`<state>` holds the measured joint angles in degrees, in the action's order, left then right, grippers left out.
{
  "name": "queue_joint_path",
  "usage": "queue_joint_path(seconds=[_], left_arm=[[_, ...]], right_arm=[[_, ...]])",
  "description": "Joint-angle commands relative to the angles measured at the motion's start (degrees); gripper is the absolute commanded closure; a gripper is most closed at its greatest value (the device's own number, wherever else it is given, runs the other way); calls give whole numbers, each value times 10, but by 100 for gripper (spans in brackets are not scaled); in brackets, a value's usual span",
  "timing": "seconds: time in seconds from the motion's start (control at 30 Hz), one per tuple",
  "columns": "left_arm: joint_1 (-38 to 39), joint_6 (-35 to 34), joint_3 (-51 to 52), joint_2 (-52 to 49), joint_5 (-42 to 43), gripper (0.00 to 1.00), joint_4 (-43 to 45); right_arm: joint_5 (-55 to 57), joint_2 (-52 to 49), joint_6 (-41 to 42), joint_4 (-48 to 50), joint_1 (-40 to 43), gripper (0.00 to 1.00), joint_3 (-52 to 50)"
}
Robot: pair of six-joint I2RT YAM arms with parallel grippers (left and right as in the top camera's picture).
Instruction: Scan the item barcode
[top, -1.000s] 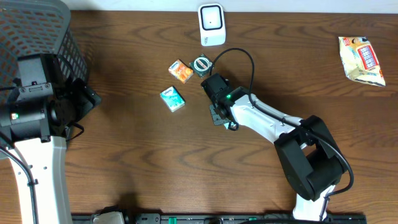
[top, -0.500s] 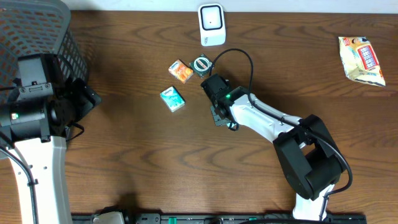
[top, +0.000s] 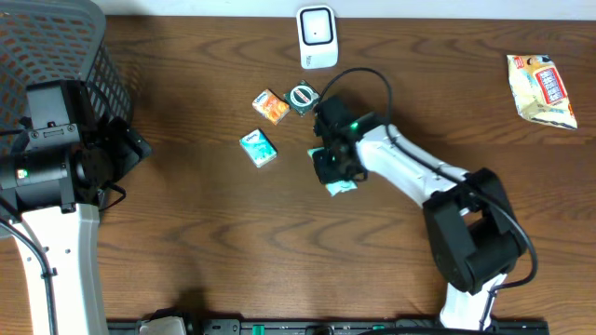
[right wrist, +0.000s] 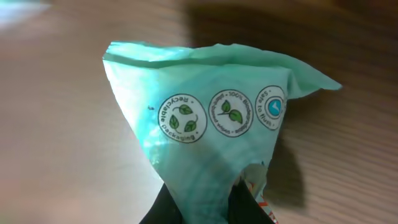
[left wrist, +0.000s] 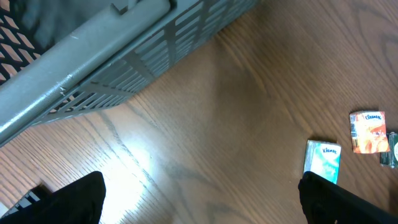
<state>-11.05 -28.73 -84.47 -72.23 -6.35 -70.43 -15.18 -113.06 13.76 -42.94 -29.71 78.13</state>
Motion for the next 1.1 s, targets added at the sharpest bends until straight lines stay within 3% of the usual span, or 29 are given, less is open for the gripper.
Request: queue_joint_path(seconds=[0.0, 0.13, 0.33, 0.63, 0.77, 0.97, 1.07], left_arm=[[-2, -5, -1, 0, -2, 2, -1], [-2, -5, -1, 0, -2, 2, -1], [-2, -5, -1, 0, -2, 2, -1], [-2, -5, -1, 0, -2, 2, -1], [-2, -5, -1, 0, -2, 2, -1], [-2, -5, -1, 0, -2, 3, -1], [-2, -5, -1, 0, -2, 2, -1]], right_arm=[[-264, 27, -73, 5, 28, 99, 18], [-402, 22, -112, 1, 51, 99, 5], [-464, 21, -117, 34, 54, 99, -49], [-430, 20, 46, 176, 65, 99, -183], [-359, 21, 49, 174, 89, 79, -190], [-287, 21, 49, 136, 146, 65, -167], [-239, 21, 47, 93, 168, 48, -144]])
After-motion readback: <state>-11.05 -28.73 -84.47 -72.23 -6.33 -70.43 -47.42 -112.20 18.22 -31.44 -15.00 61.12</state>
